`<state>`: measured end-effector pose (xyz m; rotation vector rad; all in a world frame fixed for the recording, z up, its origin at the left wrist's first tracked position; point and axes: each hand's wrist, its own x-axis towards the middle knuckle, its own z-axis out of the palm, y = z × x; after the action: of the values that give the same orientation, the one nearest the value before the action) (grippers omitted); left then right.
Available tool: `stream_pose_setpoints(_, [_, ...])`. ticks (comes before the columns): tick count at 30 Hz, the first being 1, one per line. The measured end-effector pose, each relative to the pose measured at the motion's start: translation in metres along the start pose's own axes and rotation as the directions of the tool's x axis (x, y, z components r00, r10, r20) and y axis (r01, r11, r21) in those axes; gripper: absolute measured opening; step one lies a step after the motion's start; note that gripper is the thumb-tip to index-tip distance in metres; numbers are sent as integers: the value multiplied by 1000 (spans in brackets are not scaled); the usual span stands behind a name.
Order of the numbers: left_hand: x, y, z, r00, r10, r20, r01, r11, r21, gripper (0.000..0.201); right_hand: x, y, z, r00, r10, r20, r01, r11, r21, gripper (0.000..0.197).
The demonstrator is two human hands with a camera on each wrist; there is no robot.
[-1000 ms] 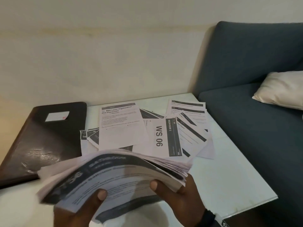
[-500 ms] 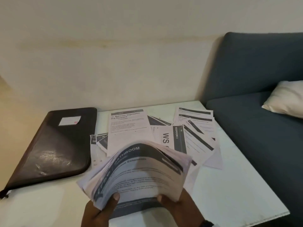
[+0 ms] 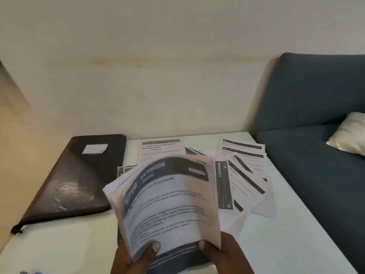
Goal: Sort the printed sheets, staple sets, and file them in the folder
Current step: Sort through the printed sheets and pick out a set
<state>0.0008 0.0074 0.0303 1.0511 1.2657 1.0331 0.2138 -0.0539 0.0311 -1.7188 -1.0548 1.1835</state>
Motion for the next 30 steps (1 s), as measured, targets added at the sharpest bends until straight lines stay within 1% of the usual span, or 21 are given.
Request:
stream_pose_setpoints(1, [2,2,2,1000,13,27,-12,999,-42,63,0,-3,-1,1000,-19,11,19,1000,15,24])
stream_pose_setpoints(2, [4,4,1,999,29,32,-27,999,-47,58,2,-4,-1,1000,-20,7,20,1000,13,23])
stream_pose_setpoints(4, [6,3,-2,997,45,66,-40,996,-80,50,1,-8,-2,997,-78,-3,78,996,-37,22])
stream_pose_setpoints(7, [13,3,-16,999,37,32,-34,995,-93,30,-3,-17,10,994,-112,-1,112,990,-91,22])
stream_pose_setpoints(9, [20,5,-29,997,61,-37,-64,994,-93,26,-6,-26,14,991,-125,40,128,988,-91,27])
stream_pose_setpoints(10, [24,8,-36,994,74,-80,-82,992,-91,23,-7,-28,17,990,-126,67,130,990,-58,31])
stream_pose_setpoints(11, [30,8,-44,987,98,-129,-110,989,-94,22,-8,-34,18,990,-114,86,116,993,-20,29])
stream_pose_setpoints(13, [39,11,-59,959,133,-251,-170,977,-131,25,-8,-39,18,987,-100,127,98,995,20,17])
stream_pose_setpoints(15, [46,16,-73,928,139,-345,-230,943,-239,30,5,-40,14,989,-116,91,119,992,-29,15])
stream_pose_setpoints(16, [48,18,-80,920,126,-372,-246,923,-296,30,18,-41,12,988,-145,60,151,983,-109,17])
stream_pose_setpoints(17, [51,17,-89,913,104,-394,-256,898,-357,30,35,-40,12,982,-185,46,191,953,-236,18])
stream_pose_setpoints(18, [54,15,-96,907,81,-414,-261,879,-398,31,54,-41,11,973,-227,47,228,900,-372,17])
stream_pose_setpoints(20, [59,12,-110,897,55,-438,-286,828,-482,39,93,-46,13,962,-268,50,239,742,-626,14])
stream_pose_setpoints(21, [61,12,-113,896,40,-443,-297,796,-528,42,112,-50,15,961,-269,65,232,654,-720,17])
stream_pose_setpoints(22, [62,12,-117,896,9,-444,-291,768,-571,43,132,-53,20,964,-246,97,226,572,-789,26])
stream_pose_setpoints(23, [63,14,-118,901,2,-433,-287,751,-595,42,148,-55,24,969,-205,135,221,488,-845,37])
stream_pose_setpoints(25, [65,14,-124,907,-27,-421,-270,730,-628,41,178,-55,36,963,-148,226,263,320,-910,58])
stream_pose_setpoints(27, [67,13,-131,908,-51,-416,-257,716,-649,41,200,-51,47,956,-94,280,293,202,-934,73])
stream_pose_setpoints(28, [68,12,-134,914,-61,-402,-238,721,-651,46,209,-49,49,954,-64,292,298,171,-939,77])
stream_pose_setpoints(29, [69,10,-137,928,-74,-365,-195,738,-646,58,215,-48,50,955,-24,296,296,166,-941,79])
stream_pose_setpoints(30, [71,6,-143,937,-101,-333,-141,764,-629,70,221,-47,52,955,22,295,287,183,-940,78])
